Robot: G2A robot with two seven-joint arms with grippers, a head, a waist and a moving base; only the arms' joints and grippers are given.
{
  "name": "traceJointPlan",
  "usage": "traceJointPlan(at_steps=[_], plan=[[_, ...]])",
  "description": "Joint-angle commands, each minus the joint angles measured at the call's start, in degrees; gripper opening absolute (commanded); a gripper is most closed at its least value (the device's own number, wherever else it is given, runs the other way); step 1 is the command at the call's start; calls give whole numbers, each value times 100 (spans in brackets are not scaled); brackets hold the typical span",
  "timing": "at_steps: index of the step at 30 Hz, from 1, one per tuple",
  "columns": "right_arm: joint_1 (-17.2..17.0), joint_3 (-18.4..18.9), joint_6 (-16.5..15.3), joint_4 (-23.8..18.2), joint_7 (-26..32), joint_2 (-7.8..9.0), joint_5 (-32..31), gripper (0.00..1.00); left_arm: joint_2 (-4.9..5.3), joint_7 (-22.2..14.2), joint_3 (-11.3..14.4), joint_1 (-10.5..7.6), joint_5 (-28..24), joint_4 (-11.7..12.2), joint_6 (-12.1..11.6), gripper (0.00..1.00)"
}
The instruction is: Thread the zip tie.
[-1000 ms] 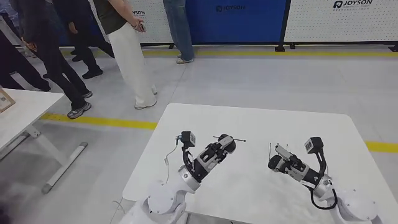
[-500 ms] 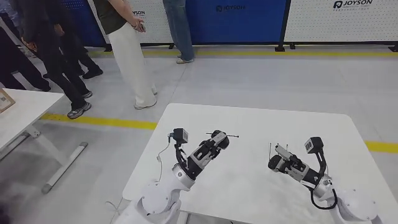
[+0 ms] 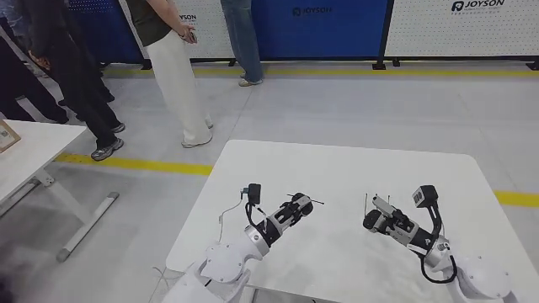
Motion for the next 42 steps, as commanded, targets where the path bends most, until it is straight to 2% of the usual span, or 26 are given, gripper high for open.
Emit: traceJointPlan(at_steps=[1, 18, 21, 26, 33, 42], plan=[[0, 0, 0, 0, 0, 0, 0, 100, -13, 66, 16, 14, -170, 1, -149, 0], [0, 0, 0, 0, 0, 0, 0, 100, -15, 87, 17, 7, -176, -8, -147, 0], [0, 0, 0, 0, 0, 0, 0, 100, -18, 133, -9, 5, -236, -146, -250, 0], [0, 0, 0, 0, 0, 0, 0, 100, -8, 184, -94, 78, -224, -588, -419, 0], [0, 0, 0, 0, 0, 0, 0, 100, 10, 229, -160, 248, -118, -1012, -493, 0], [0, 0, 0, 0, 0, 0, 0, 100, 10, 229, -160, 248, -118, -1012, -493, 0]])
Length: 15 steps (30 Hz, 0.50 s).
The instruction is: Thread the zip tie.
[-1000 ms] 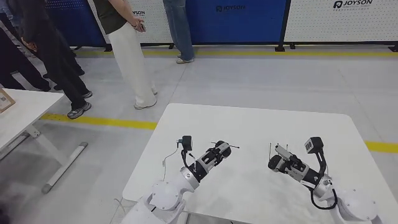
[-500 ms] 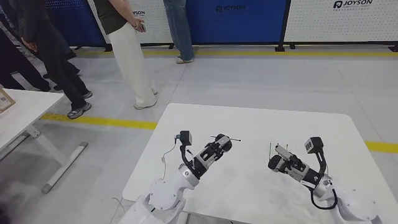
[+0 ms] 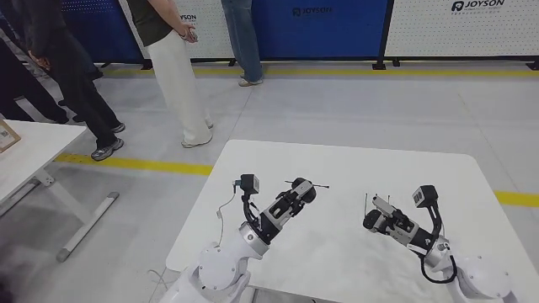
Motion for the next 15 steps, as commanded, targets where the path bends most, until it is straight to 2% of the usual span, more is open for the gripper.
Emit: traceJointPlan(at_steps=[1, 7, 13, 15], plan=[[0, 0, 0, 0, 0, 0, 0, 100, 0, 0, 0, 0, 0, 0, 0, 0], [0, 0, 0, 0, 0, 0, 0, 100, 0, 0, 0, 0, 0, 0, 0, 0], [0, 0, 0, 0, 0, 0, 0, 100, -2, 10, 39, -85, 195, 255, 178, 0], [0, 0, 0, 0, 0, 0, 0, 100, -2, -24, 51, -132, 232, 406, 244, 0]])
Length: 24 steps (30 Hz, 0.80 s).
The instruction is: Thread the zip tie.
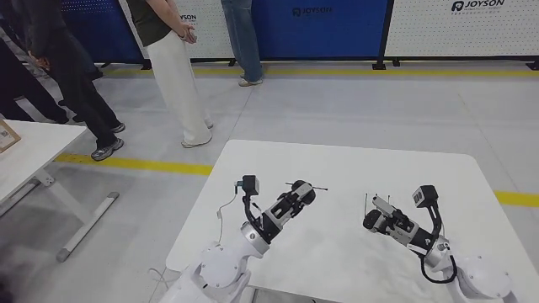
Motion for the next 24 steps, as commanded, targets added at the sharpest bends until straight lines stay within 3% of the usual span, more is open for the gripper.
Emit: traceJointPlan(at_steps=[1, 6, 21, 24], plan=[[0, 0, 0, 0, 0, 0, 0, 100, 1, -34, 6, -56, 54, 162, 53, 0], [0, 0, 0, 0, 0, 0, 0, 100, -3, -150, 77, -162, 129, 497, 34, 0], [0, 0, 0, 0, 0, 0, 0, 100, -4, -198, 93, -193, 110, 522, 56, 0], [0, 0, 0, 0, 0, 0, 0, 100, -5, -166, 99, -267, 206, 691, 174, 0]])
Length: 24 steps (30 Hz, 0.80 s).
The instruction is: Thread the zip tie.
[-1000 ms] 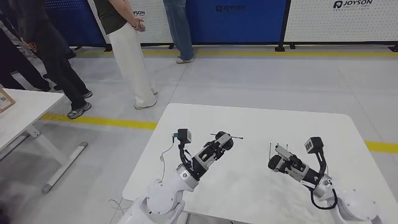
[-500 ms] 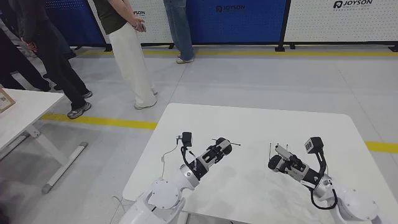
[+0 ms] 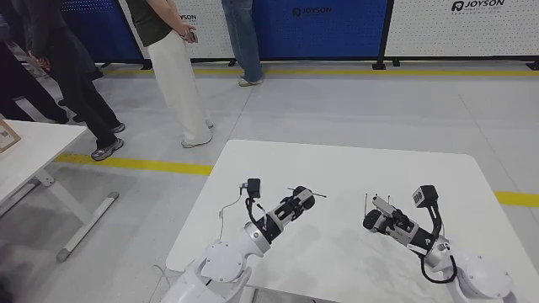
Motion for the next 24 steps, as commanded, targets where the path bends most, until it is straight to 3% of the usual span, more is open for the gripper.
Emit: traceJointPlan(at_steps=[1, 5, 8, 10, 22, 24], plan=[[0, 0, 0, 0, 0, 0, 0, 100, 4, -69, -8, -71, 42, 145, 49, 0], [0, 0, 0, 0, 0, 0, 0, 100, 55, -552, -129, -152, 155, 456, 19, 0], [0, 0, 0, 0, 0, 0, 0, 100, 117, -1184, -273, -111, 35, 580, -77, 0], [0, 0, 0, 0, 0, 0, 0, 100, 170, -1731, -414, 5, -235, 575, -301, 0], [0, 0, 0, 0, 0, 0, 0, 100, 174, -1764, -444, 28, -315, 571, -334, 0], [0, 0, 0, 0, 0, 0, 0, 100, 154, -1670, -391, 3, -530, 453, -450, 0]])
